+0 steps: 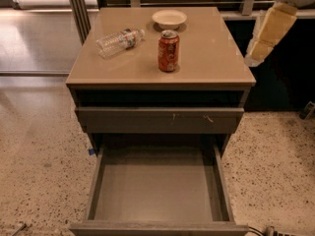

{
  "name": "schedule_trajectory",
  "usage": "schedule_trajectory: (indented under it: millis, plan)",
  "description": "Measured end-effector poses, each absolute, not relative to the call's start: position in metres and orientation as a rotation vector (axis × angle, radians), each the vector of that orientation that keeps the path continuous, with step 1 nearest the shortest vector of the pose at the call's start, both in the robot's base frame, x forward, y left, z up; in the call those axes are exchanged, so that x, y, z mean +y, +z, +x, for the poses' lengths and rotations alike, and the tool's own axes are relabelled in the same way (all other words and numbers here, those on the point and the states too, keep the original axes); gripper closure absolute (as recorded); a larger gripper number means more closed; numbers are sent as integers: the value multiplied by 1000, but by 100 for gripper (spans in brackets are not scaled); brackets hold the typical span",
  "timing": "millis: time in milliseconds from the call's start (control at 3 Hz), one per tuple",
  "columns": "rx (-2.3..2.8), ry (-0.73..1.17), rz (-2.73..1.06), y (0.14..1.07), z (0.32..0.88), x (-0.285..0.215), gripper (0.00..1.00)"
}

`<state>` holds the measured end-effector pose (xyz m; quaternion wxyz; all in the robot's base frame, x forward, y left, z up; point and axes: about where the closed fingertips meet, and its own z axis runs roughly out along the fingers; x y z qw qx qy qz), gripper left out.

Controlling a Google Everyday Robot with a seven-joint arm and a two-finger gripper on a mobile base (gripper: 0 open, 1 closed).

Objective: Place coke can into middle drawer

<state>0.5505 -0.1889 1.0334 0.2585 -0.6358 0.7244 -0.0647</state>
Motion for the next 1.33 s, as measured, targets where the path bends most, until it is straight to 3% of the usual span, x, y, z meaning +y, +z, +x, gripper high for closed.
schedule_trajectory:
  millis: [333, 1333]
  plan:
    - [1870, -135, -1743, 1051, 606, -173, 0]
    - [1799, -113, -1764, 1054, 626, -152, 0]
